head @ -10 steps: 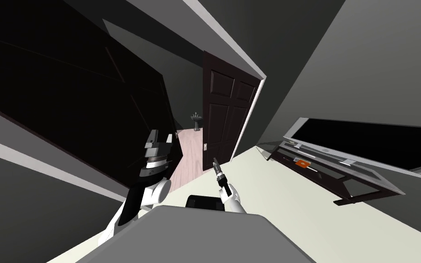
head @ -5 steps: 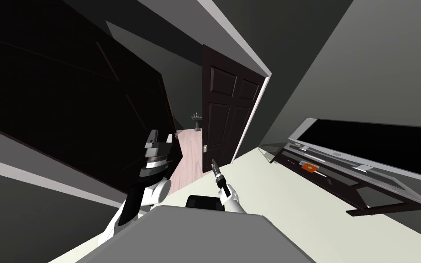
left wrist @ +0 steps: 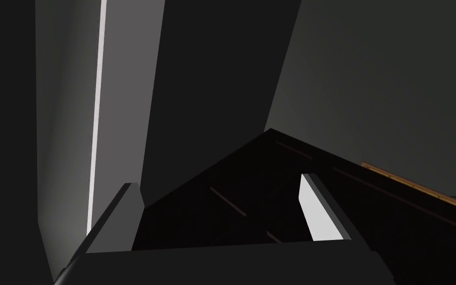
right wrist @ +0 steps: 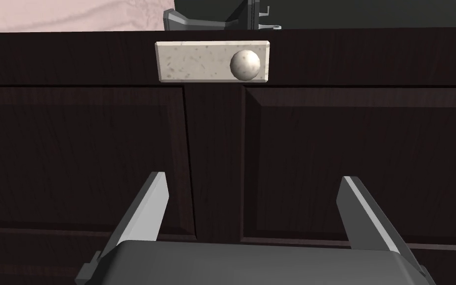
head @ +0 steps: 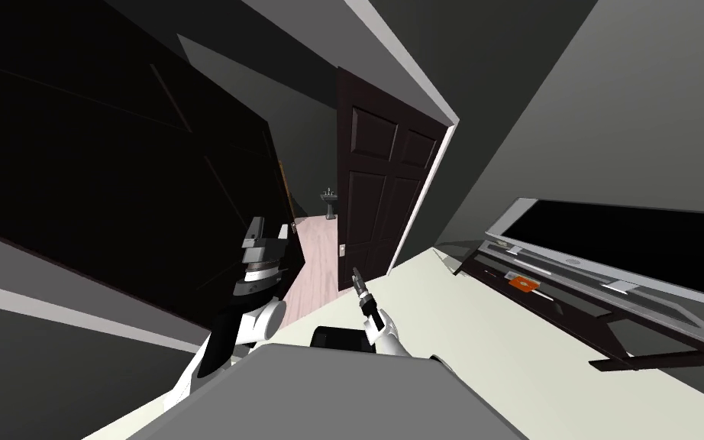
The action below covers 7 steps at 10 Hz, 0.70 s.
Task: Push the door open
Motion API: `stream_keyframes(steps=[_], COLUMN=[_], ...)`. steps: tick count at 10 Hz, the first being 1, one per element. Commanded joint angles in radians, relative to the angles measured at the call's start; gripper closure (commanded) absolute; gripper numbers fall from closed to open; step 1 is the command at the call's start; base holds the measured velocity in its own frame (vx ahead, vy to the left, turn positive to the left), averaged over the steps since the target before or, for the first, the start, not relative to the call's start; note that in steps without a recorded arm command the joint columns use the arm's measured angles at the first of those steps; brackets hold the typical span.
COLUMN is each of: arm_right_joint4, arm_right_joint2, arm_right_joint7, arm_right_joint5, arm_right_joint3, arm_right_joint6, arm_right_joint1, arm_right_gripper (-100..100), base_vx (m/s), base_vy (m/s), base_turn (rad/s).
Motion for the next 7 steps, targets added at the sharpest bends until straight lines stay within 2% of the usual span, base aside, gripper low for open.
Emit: stream_keyframes(steps=[1, 4, 7], arm_right_joint4=[0.002, 0.004, 0.008], arm_right_joint2=[-0.018, -0.037, -0.042], arm_right_joint7=[0.002, 0.006, 0.011], arm_right_joint5=[-0.001, -0.004, -0.008], arm_right_joint3=[-0.003, -0.009, -0.016], arm_right_joint6=[0.0, 0.0, -0.001], arm_right_joint1=[-0.001, -0.002, -0.003], arm_right_gripper=[-100, -100, -100], base_vx=[0.105, 0.172, 0.188], base_vy=[0.045, 0.086, 0.098], base_turn=[0.031, 0.025, 0.027])
